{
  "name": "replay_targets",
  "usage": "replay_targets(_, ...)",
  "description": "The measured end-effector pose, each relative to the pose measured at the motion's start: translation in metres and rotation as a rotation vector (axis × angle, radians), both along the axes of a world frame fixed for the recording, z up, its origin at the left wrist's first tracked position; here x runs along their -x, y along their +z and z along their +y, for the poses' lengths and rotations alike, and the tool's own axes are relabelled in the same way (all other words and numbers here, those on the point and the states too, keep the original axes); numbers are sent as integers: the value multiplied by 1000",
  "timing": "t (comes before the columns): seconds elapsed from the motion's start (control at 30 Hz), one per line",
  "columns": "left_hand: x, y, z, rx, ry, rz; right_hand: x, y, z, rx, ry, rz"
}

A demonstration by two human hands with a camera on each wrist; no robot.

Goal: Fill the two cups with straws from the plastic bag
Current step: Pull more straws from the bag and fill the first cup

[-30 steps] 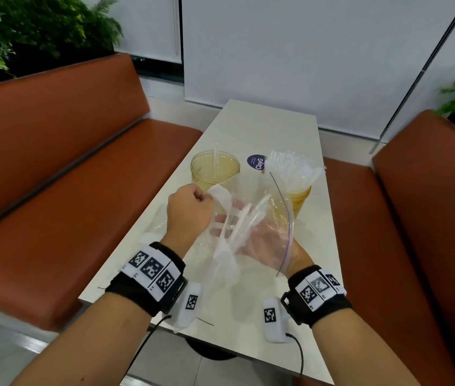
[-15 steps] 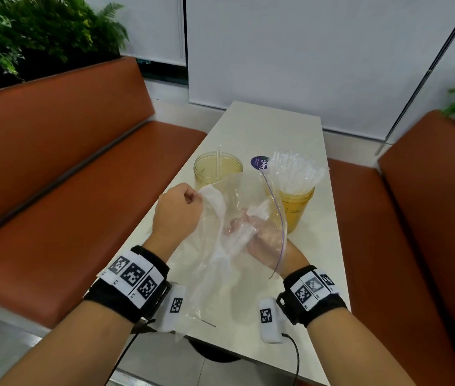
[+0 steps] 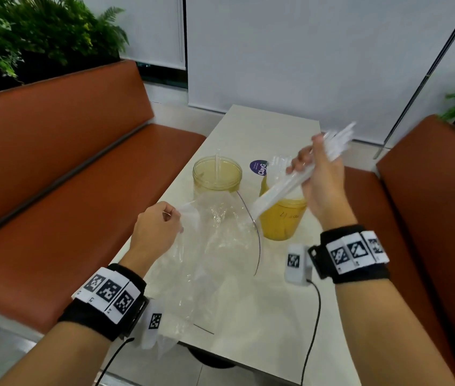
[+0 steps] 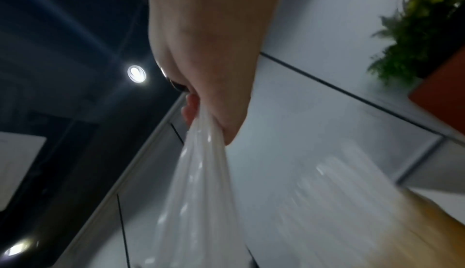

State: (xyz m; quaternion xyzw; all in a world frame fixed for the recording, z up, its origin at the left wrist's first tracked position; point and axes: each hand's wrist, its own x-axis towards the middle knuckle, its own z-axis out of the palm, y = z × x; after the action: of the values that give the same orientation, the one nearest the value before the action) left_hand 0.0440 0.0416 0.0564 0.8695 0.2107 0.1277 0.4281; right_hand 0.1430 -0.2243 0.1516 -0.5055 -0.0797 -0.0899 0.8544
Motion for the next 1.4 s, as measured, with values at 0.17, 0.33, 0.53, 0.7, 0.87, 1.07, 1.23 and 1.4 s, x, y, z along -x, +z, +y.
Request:
replay_targets(0.17, -5, -4, -11, 147, -65, -27, -43, 58, -11, 172, -291, -294)
replay_targets(0.33, -11, -7, -20, 151, -135, -26, -83, 21, -2, 500, -307, -285)
replay_targets(0.53, -15, -12, -17, 136, -164, -49, -106, -50, -2, 726, -270, -131)
replay_targets(0.7, -17, -17, -14, 169, -191, -50, -111, -48, -5, 897, -401, -71)
replay_targets(0.87, -19, -15, -16, 162, -223, -47, -112, -17, -14, 784, -459, -315)
replay_targets(1.07, -23, -15, -16, 158, -238, -44, -108, -49, -23, 1184, -358, -196)
replay_targets(1.23, -23, -14, -16, 166, -262, -53, -108, -35, -20, 1059, -521, -279)
replay_targets(1.4, -23, -12, -21, 148, -284, -53, -117, -55, -20, 1772, -225, -326)
